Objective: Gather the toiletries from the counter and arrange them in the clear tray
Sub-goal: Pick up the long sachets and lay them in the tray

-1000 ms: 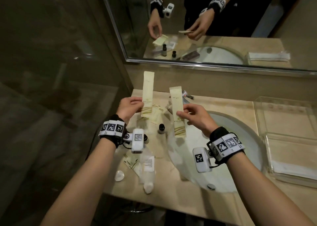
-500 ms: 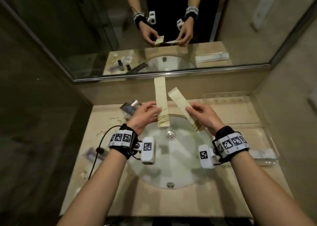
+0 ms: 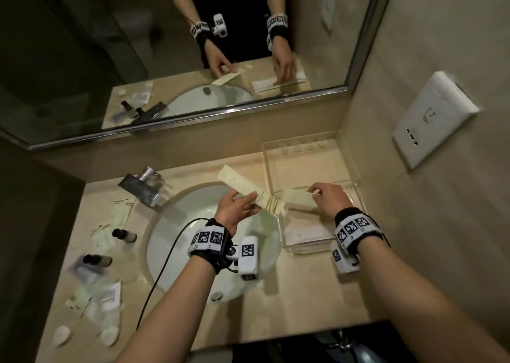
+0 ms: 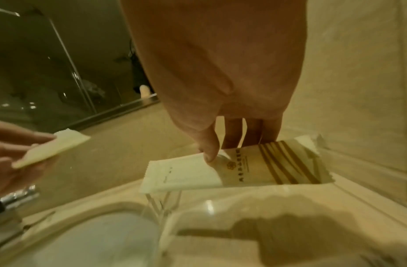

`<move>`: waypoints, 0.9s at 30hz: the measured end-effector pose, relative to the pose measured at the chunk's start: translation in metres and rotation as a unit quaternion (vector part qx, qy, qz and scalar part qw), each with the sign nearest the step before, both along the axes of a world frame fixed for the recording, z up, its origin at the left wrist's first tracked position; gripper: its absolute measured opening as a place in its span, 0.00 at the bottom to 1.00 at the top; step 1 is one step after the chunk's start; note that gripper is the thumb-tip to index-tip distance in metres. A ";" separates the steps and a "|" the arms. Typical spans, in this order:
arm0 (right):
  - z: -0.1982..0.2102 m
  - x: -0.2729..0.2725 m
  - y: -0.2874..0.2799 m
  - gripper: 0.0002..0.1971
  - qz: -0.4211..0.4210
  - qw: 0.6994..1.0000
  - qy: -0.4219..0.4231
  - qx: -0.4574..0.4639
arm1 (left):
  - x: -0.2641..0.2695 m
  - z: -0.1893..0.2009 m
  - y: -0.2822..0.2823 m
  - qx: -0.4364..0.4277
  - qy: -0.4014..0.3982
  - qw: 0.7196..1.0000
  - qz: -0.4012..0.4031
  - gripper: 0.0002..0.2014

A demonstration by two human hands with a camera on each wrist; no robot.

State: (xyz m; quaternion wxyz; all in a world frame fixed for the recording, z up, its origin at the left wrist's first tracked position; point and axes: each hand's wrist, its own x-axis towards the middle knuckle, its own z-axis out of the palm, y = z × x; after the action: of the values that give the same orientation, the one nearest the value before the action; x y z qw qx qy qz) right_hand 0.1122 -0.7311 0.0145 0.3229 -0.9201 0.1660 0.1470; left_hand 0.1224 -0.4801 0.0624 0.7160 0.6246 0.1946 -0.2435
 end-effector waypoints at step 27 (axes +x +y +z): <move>-0.066 -0.015 0.007 0.18 -0.041 0.996 -0.062 -0.042 | 0.008 -0.055 -0.002 -0.006 0.067 0.998 -0.004 0.11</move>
State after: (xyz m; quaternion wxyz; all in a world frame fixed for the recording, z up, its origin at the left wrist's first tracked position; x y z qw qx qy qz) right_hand 0.0969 -0.7243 -0.0513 0.2993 -0.9326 0.1893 0.0696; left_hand 0.1304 -0.4820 0.0074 0.7040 0.6034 0.2384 -0.2888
